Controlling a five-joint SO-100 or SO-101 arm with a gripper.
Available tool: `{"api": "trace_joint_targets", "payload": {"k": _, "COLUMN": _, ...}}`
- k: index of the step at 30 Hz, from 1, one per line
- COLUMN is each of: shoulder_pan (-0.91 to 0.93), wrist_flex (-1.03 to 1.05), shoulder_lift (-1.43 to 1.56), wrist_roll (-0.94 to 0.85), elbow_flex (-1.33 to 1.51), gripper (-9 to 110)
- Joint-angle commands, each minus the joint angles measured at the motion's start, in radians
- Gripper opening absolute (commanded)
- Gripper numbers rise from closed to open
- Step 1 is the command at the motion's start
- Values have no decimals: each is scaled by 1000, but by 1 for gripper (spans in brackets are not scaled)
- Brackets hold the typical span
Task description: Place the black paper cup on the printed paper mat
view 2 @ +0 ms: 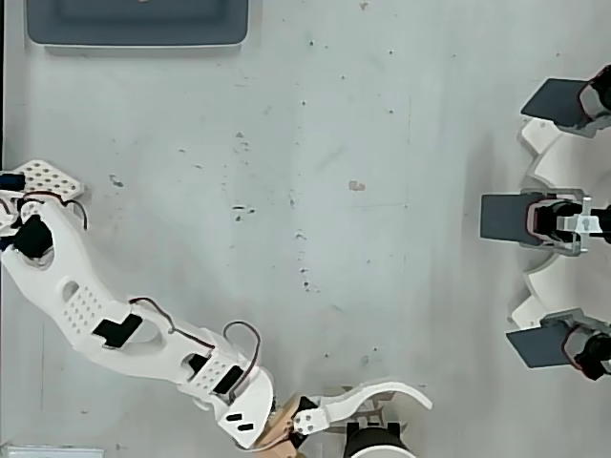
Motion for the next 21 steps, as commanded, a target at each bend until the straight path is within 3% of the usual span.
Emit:
{"api": "trace_joint_targets", "payload": {"k": 1, "shoulder_pan": 17, "wrist_flex": -35, "shoulder_lift": 141, "wrist_roll": -8, "elbow_flex": 57, "gripper": 57}}
{"api": "trace_joint_targets", "payload": {"k": 21, "shoulder_pan": 2, "wrist_flex": -77, "shoulder_lift": 805, "wrist_roll": 5, "elbow_flex": 813, "gripper": 59}}
